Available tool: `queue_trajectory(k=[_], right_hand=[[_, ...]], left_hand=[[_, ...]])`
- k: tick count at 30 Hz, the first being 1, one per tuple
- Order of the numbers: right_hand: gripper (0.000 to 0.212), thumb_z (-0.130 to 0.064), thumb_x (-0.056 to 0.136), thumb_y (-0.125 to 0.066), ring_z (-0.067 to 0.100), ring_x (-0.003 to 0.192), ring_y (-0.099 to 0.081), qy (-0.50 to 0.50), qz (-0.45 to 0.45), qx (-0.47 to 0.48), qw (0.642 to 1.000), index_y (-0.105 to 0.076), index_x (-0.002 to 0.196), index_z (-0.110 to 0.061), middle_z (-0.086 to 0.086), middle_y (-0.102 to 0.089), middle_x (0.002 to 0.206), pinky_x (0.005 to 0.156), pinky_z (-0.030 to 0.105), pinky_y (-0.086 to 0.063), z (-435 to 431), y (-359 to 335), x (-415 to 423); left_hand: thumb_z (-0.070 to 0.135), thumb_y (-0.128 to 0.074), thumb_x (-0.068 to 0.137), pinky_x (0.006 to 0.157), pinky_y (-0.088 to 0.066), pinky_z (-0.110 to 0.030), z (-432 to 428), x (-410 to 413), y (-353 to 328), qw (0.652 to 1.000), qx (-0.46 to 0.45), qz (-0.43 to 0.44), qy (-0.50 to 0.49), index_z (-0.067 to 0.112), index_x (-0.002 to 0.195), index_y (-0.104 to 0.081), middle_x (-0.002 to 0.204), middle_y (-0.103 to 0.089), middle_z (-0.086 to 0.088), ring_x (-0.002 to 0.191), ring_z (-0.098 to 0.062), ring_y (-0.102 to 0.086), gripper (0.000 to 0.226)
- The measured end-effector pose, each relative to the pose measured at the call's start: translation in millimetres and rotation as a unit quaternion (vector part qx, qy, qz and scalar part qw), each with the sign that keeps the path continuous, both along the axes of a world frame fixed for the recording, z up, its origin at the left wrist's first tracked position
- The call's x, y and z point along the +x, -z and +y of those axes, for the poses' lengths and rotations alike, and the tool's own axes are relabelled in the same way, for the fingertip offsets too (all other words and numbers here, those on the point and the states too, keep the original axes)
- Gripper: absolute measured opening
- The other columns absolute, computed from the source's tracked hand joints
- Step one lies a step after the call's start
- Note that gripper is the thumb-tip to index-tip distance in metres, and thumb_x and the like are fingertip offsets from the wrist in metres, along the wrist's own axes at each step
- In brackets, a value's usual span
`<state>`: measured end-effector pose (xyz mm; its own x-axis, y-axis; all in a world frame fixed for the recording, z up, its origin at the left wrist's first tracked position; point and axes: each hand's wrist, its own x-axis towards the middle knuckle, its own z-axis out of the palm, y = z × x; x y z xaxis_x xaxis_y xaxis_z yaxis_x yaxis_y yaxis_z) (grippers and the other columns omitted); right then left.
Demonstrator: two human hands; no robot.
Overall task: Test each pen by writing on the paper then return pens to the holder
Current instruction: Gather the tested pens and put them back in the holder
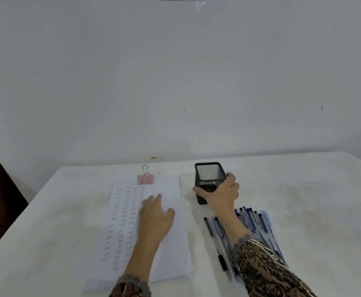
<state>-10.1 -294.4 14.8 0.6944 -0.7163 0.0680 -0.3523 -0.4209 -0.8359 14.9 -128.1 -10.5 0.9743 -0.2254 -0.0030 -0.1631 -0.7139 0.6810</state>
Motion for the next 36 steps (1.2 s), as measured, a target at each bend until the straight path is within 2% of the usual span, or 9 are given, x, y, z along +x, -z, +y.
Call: queue_trajectory(k=[6, 12, 17, 20, 22, 24, 25, 29, 36], right_hand=[[0.063, -0.045, 0.083, -0.06, 0.032, 0.129, -0.03, -0.032, 0.151, -0.117, 0.981, -0.04, 0.135, -0.016, 0.012, -0.032, 0.141, 0.099, 0.041, -0.036, -39.0, -18.3, -47.4], [0.101, -0.072, 0.077, -0.05, 0.031, 0.14, -0.021, -0.126, 0.408, -0.08, 0.901, -0.015, 0.148, -0.009, 0.015, -0.022, 0.152, 0.11, 0.041, -0.033, -88.1, -14.5, -94.3], [0.095, -0.063, 0.075, -0.063, 0.022, 0.11, -0.049, -0.13, 0.389, -0.022, 0.912, -0.024, 0.143, -0.009, 0.014, -0.023, 0.145, 0.08, 0.028, -0.054, -87.2, -14.2, -100.7], [0.091, -0.052, 0.076, -0.066, 0.023, 0.097, -0.048, -0.114, 0.37, -0.027, 0.922, -0.023, 0.144, -0.009, 0.015, -0.023, 0.142, 0.077, 0.029, -0.048, -84.6, -7.6, -98.2], [0.069, -0.045, 0.079, -0.063, 0.025, 0.095, -0.047, -0.119, 0.362, -0.029, 0.924, -0.036, 0.134, -0.015, 0.015, -0.025, 0.139, 0.074, 0.027, -0.042, -81.7, -4.5, -98.0], [0.03, -0.041, 0.078, -0.063, 0.025, 0.09, -0.044, -0.124, 0.352, -0.037, 0.927, -0.041, 0.095, -0.029, 0.013, -0.03, 0.132, 0.068, 0.026, -0.039, -77.9, -4.7, -97.9], [0.03, -0.041, 0.078, -0.063, 0.025, 0.091, -0.043, -0.123, 0.354, -0.039, 0.926, -0.038, 0.089, -0.028, 0.013, -0.031, 0.13, 0.07, 0.027, -0.04, -77.0, -3.2, -97.6], [0.068, -0.044, 0.078, -0.064, 0.027, 0.109, -0.047, -0.109, 0.368, -0.059, 0.922, -0.035, 0.127, -0.006, 0.013, -0.031, 0.128, 0.076, 0.027, -0.041, -75.0, 0.4, -93.1], [0.048, -0.038, 0.078, -0.069, 0.019, 0.085, -0.048, -0.114, 0.337, -0.064, 0.932, -0.039, 0.103, -0.01, 0.007, -0.041, 0.107, 0.055, 0.02, -0.037, -64.8, 2.3, -85.4]], left_hand=[[0.023, -0.065, 0.085, 0.112, -0.021, -0.029, -55.8, 20.8, -15.8, 0.971, -0.172, 0.096, 0.133, 0.02, 0.148, -0.011, 0.154, -0.019, 0.001, 0.141, -0.014, -0.02, 0.083], [0.021, -0.077, 0.075, 0.111, -0.023, -0.034, -80.6, 47.3, -18.5, 0.936, -0.248, 0.189, 0.161, 0.022, 0.149, 0.004, 0.156, -0.009, 0.001, 0.143, -0.016, -0.013, 0.109], [0.012, -0.084, 0.063, 0.101, -0.043, -0.036, -95.4, 58.0, -9.0, 0.928, -0.261, 0.182, 0.193, 0.027, 0.141, -0.029, 0.134, -0.047, 0.008, 0.118, -0.01, -0.048, 0.096], [0.011, -0.083, 0.065, 0.095, -0.047, -0.033, -100.2, 61.6, -6.6, 0.926, -0.275, 0.175, 0.189, 0.026, 0.133, -0.037, 0.12, -0.054, 0.007, 0.112, -0.012, -0.052, 0.083], [0.013, -0.083, 0.065, 0.095, -0.048, -0.036, -100.4, 63.9, -3.4, 0.926, -0.276, 0.177, 0.187, 0.025, 0.133, -0.037, 0.122, -0.053, 0.006, 0.113, -0.013, -0.052, 0.083], [0.016, -0.083, 0.066, 0.096, -0.048, -0.038, -99.5, 64.1, 0.1, 0.927, -0.274, 0.179, 0.183, 0.025, 0.136, -0.034, 0.126, -0.051, 0.005, 0.115, -0.013, -0.051, 0.086], [0.016, -0.083, 0.066, 0.096, -0.048, -0.039, -99.0, 64.2, 2.0, 0.928, -0.274, 0.178, 0.182, 0.026, 0.136, -0.034, 0.128, -0.051, 0.005, 0.116, -0.013, -0.05, 0.087], [0.016, -0.083, 0.066, 0.098, -0.046, -0.039, -100.2, 65.6, 3.7, 0.927, -0.272, 0.183, 0.185, 0.026, 0.136, -0.032, 0.126, -0.052, 0.004, 0.114, -0.014, -0.051, 0.087], [0.017, -0.082, 0.067, 0.102, -0.042, -0.038, -100.3, 66.5, 2.5, 0.928, -0.259, 0.19, 0.19, 0.024, 0.138, -0.03, 0.13, -0.053, 0.002, 0.116, -0.016, -0.051, 0.088]])
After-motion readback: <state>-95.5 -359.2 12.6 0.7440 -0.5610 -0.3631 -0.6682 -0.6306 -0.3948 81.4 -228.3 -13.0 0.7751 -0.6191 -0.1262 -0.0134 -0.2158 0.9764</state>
